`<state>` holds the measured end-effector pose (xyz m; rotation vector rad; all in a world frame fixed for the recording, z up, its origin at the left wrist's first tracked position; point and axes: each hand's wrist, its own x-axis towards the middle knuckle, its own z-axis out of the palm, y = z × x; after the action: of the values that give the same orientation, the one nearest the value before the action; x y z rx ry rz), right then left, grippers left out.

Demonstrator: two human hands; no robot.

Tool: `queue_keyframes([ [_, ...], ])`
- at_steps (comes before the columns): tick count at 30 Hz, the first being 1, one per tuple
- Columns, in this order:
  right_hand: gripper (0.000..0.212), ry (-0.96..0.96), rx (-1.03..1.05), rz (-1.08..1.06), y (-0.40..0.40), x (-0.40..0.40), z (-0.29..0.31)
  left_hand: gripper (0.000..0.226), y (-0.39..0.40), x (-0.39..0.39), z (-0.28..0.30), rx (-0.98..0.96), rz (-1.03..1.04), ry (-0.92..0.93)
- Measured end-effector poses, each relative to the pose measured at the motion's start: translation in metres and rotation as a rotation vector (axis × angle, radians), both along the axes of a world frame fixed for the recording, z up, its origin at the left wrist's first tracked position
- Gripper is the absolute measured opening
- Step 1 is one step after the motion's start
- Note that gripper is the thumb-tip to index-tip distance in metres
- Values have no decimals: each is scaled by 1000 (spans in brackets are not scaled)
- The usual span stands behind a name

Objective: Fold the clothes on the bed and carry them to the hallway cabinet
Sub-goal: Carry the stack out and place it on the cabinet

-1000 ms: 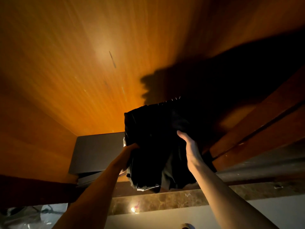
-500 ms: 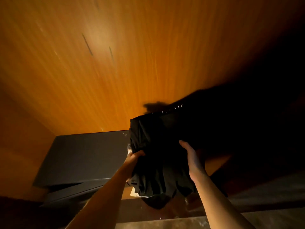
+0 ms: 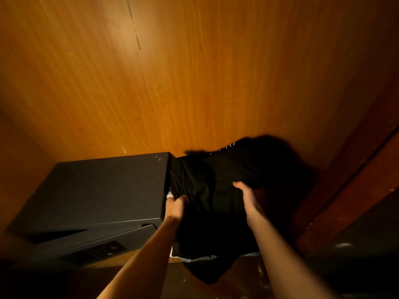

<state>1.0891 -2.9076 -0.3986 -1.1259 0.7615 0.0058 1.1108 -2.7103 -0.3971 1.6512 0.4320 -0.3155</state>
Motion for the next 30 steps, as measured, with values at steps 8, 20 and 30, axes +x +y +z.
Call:
queue_keyframes([
  [8,106,76,-458,-219,2,1,-34,54,-10,-6,-12,384,45,-12],
  [20,59,-109,-1732,379,26,-15,-33,34,-47,-15,-2,1203,-332,-1119],
  [30,75,117,-1574,572,15,-18,-48,71,0,2,-46,1448,-645,-496],
])
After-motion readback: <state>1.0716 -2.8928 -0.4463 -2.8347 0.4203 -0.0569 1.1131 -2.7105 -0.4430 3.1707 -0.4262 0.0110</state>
